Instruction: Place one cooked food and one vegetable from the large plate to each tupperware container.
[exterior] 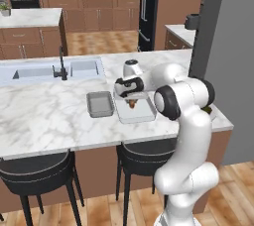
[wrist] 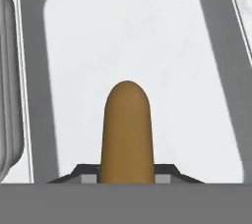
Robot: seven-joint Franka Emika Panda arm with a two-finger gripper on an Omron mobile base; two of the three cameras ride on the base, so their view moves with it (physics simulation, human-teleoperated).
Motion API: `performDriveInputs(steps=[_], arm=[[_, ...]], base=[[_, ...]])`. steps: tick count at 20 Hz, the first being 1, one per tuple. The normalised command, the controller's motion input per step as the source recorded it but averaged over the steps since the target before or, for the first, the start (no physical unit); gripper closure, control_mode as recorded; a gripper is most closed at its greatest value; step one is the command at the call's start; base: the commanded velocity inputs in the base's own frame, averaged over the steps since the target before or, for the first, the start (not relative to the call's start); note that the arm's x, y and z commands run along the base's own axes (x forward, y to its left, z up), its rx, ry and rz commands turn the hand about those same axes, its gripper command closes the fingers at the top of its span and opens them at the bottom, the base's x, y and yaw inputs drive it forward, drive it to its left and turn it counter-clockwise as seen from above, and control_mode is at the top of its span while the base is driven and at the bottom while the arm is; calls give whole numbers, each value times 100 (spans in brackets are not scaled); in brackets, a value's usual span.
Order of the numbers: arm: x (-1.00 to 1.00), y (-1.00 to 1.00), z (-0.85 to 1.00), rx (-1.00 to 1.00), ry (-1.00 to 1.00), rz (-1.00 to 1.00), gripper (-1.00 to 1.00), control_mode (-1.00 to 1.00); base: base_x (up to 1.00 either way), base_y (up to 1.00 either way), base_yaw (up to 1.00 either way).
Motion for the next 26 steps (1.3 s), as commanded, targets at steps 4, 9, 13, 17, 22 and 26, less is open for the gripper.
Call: performDriveInputs(steps=[4,9,13,17,22,26], arm=[[40,0,-55,15,21,0,100,-100],[21,0,-47,6,12,0,100,-100],[14,4,-45,1,0,0,100,-100],[12,28,-53,0,2,0,-100,-100],[1,8,-12,0,3,0,-100,-100],[-6,-11,0,3,2,0,-100,-100]], base=[[0,0,0],[0,0,0],[0,0,0],[0,0,0],[0,0,0],[0,0,0]])
